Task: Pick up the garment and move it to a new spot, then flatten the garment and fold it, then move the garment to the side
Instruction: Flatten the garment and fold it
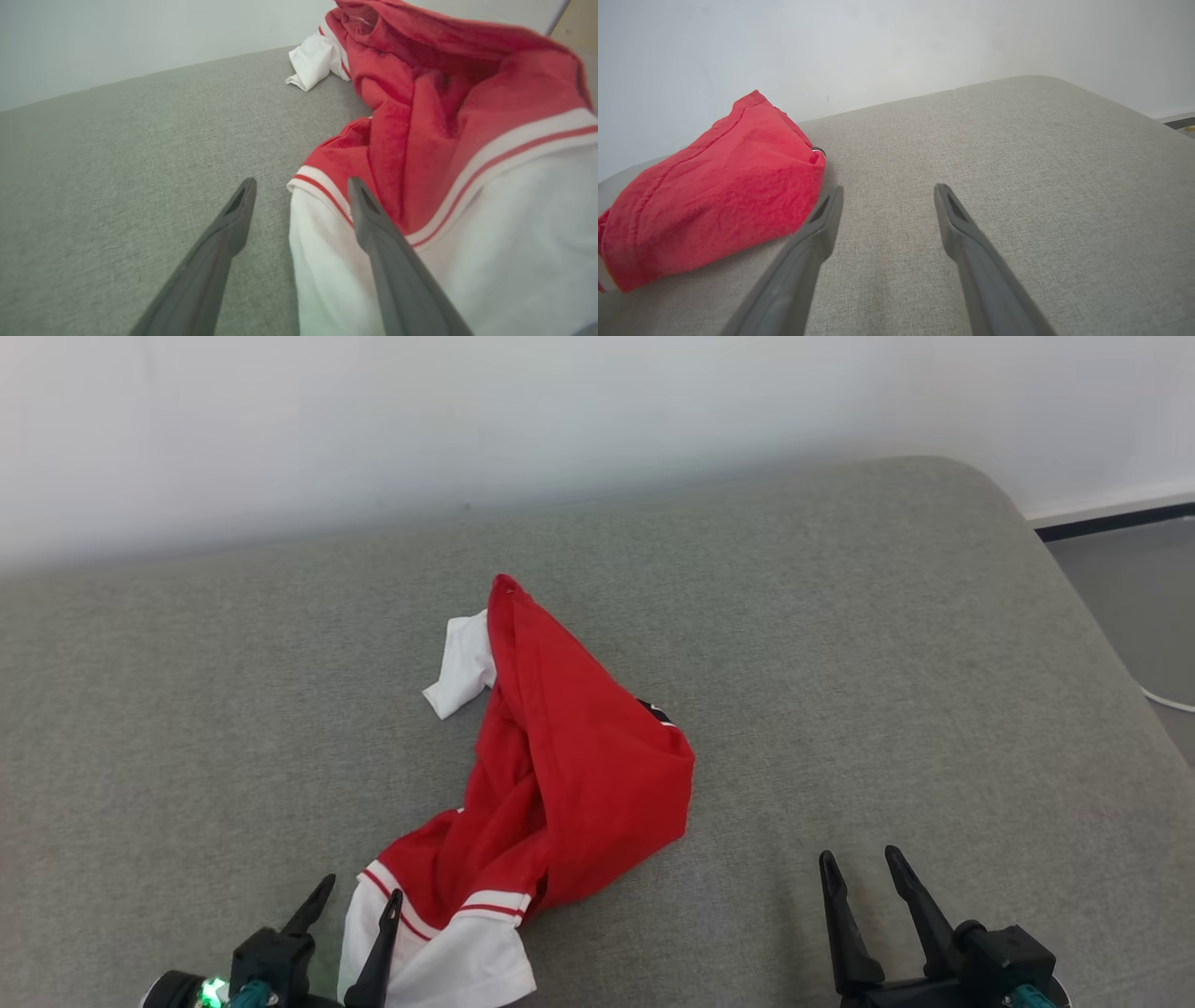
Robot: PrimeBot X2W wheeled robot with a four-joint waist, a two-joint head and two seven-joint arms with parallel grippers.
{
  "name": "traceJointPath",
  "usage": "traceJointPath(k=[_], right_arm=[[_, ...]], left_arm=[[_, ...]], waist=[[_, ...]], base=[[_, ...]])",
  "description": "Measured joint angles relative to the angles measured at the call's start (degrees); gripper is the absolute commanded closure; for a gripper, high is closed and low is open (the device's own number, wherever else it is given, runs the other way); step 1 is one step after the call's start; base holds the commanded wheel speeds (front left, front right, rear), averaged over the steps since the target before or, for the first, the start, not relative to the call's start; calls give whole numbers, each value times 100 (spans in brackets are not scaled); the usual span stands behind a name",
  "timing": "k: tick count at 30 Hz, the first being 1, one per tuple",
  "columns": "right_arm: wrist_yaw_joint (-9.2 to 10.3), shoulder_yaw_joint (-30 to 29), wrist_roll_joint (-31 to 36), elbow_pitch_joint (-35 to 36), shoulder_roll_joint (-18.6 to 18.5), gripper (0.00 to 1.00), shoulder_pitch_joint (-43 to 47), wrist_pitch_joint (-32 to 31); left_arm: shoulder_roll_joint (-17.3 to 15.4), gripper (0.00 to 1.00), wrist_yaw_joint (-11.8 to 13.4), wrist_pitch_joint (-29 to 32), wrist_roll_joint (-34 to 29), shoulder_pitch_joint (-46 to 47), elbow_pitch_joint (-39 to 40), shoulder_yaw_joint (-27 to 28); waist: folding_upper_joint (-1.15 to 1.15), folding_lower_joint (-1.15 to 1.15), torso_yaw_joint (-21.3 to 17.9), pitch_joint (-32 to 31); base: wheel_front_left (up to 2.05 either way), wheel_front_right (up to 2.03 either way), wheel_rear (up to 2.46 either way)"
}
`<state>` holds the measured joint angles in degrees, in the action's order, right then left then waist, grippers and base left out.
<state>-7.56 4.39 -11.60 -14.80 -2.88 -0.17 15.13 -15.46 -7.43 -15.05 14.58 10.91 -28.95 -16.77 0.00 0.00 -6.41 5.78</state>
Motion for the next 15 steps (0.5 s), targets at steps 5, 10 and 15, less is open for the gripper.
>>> traceJointPath(k=[5, 10, 15], right_arm=[[0, 15, -30, -35, 1, 0, -19, 0], [0, 37, -67, -52, 1, 0, -37, 0], [0, -15, -100, -41, 0, 0, -14, 0]], left_arm=[[-218, 0, -7, 44, 368, 512, -635, -613], [-417, 100, -7, 265, 724, 918, -1048, -1206], [-535, 100, -7, 163, 1028, 1194, -1132, -1337]], waist=[[0, 0, -157, 34], [0, 0, -273, 43], [0, 0, -291, 1]], base=[[0, 0, 0], [0, 0, 0], [0, 0, 0]])
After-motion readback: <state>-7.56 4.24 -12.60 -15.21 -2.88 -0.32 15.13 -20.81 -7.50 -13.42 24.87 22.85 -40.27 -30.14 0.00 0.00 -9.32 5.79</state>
